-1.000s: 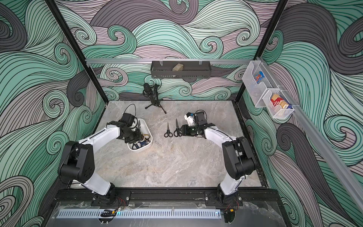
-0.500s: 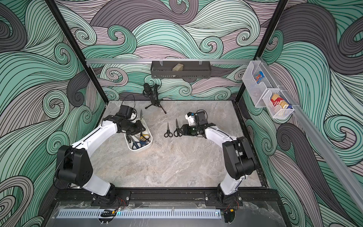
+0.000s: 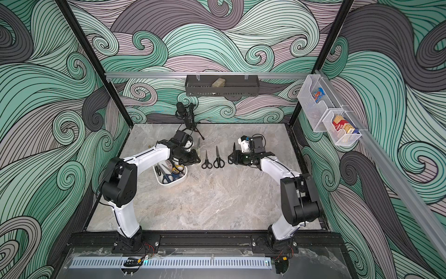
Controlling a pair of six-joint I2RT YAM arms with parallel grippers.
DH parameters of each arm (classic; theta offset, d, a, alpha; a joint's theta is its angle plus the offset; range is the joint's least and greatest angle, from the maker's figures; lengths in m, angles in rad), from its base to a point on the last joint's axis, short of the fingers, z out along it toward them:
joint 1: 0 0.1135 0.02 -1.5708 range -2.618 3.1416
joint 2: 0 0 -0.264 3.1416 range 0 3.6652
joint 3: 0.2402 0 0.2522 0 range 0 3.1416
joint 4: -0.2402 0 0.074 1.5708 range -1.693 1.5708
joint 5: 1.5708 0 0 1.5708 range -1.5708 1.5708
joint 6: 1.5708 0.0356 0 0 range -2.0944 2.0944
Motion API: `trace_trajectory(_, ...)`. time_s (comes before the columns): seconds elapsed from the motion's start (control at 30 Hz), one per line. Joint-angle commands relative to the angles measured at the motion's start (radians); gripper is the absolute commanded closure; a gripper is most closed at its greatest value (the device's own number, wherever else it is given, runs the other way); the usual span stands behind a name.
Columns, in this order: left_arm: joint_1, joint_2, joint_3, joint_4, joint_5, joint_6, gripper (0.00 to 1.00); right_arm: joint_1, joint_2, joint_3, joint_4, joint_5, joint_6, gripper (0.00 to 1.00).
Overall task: Take the scissors out of the storage box
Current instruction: Place the scissors at the center of the board.
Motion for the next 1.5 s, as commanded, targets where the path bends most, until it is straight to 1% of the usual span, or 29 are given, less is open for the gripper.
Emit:
trace_trajectory(0.0, -0.001, 0.042, 0.036, 0.010, -0.008, 0.000, 0.90, -0.010, -0.019, -0.012, -0.007, -0.007, -0.003, 0.54)
trace_trajectory(0.37, 0.000, 0.117, 0.045, -0.080, -0.143, 0.053, 0.86, -0.022, -0.009, -0.013, -0.007, -0.018, -0.011, 0.54)
trace_trajectory(0.7, -0.002, 0.226, 0.166, -0.161, -0.250, 0.083, 0.81, -0.031, 0.001, -0.017, -0.008, -0.024, -0.017, 0.54)
trace_trajectory(0.9, -0.005, 0.268, 0.197, -0.184, -0.250, 0.084, 0.78, -0.034, 0.004, -0.014, -0.008, -0.024, -0.017, 0.54)
trace_trajectory(1.0, -0.008, 0.278, 0.198, -0.191, -0.244, 0.083, 0.74, -0.034, 0.006, -0.016, -0.006, -0.021, -0.018, 0.54)
trace_trajectory(1.47, -0.014, 0.275, 0.203, -0.190, -0.229, 0.066, 0.68, -0.034, 0.005, -0.019, -0.005, -0.016, -0.012, 0.54)
